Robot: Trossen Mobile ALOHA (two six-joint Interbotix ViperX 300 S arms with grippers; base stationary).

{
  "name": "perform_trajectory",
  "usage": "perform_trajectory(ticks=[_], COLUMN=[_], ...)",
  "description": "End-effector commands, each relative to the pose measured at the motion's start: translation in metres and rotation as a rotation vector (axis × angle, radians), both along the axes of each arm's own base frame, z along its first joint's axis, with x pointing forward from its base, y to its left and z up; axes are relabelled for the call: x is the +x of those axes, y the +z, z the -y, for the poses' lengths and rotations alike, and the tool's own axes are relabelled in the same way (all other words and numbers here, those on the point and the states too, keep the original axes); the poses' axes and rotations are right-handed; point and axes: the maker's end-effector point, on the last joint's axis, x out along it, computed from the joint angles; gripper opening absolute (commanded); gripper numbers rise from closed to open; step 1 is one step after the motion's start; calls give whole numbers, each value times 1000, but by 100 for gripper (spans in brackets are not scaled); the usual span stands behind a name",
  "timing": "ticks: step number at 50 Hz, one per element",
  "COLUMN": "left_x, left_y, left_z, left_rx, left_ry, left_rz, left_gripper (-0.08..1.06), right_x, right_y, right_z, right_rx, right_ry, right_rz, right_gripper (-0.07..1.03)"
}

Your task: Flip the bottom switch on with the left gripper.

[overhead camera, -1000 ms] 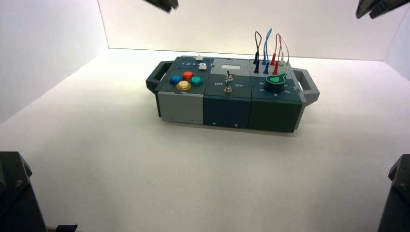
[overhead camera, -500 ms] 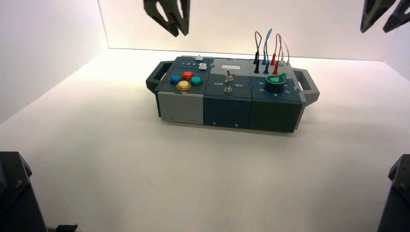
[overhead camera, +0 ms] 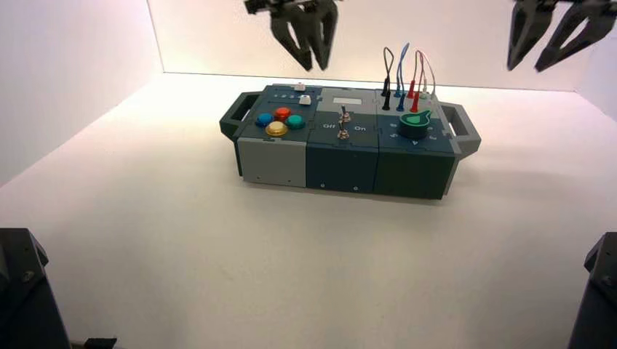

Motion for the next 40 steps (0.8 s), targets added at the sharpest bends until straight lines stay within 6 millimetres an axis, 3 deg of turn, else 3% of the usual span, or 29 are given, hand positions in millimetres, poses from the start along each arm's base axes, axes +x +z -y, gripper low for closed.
perform_trajectory(ticks=[1,25,40], left_x=[6,15,19], left_y=[13,-12,-23], left_z=[9,21,24], left_rx=[-29,-17,-7], left_ry=[9,16,15], left_rz=[28,12,1], left_gripper=[35,35,35], right_x=[16,47,54], right_y=[6,-21,-46], right_z=[-2,-11,-18], right_rx=[8,19,19], right_ry=[-2,20,37], right_rz=[35,-8,-42], right_gripper=[53,53,53])
